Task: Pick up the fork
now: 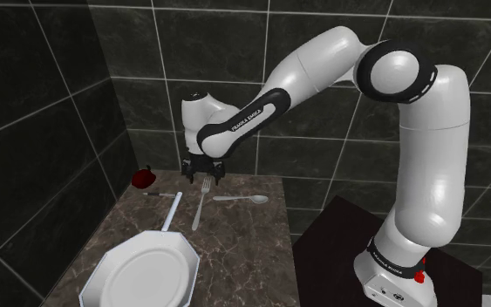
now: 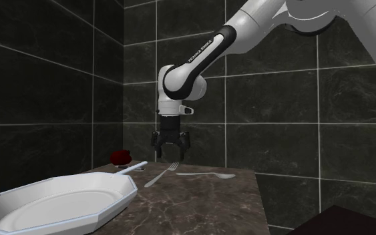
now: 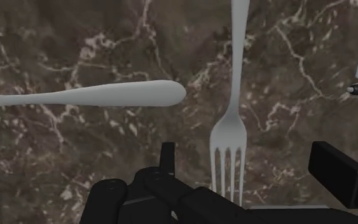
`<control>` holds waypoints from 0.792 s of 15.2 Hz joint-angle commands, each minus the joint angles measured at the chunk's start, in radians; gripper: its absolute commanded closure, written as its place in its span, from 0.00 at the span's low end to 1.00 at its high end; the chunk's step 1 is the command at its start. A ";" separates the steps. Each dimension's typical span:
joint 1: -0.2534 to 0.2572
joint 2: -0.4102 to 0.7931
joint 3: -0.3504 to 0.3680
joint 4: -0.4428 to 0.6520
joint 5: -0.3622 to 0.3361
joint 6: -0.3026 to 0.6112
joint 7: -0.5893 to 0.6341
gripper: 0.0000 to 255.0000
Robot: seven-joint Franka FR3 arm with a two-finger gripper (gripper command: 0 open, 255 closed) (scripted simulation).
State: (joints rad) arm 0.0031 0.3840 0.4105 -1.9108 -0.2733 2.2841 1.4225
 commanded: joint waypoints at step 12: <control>0.018 0.066 -0.024 -0.010 -0.041 0.072 0.038 1.00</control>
State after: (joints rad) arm 0.0200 0.4429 0.3874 -1.9171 -0.3136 2.3296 1.4593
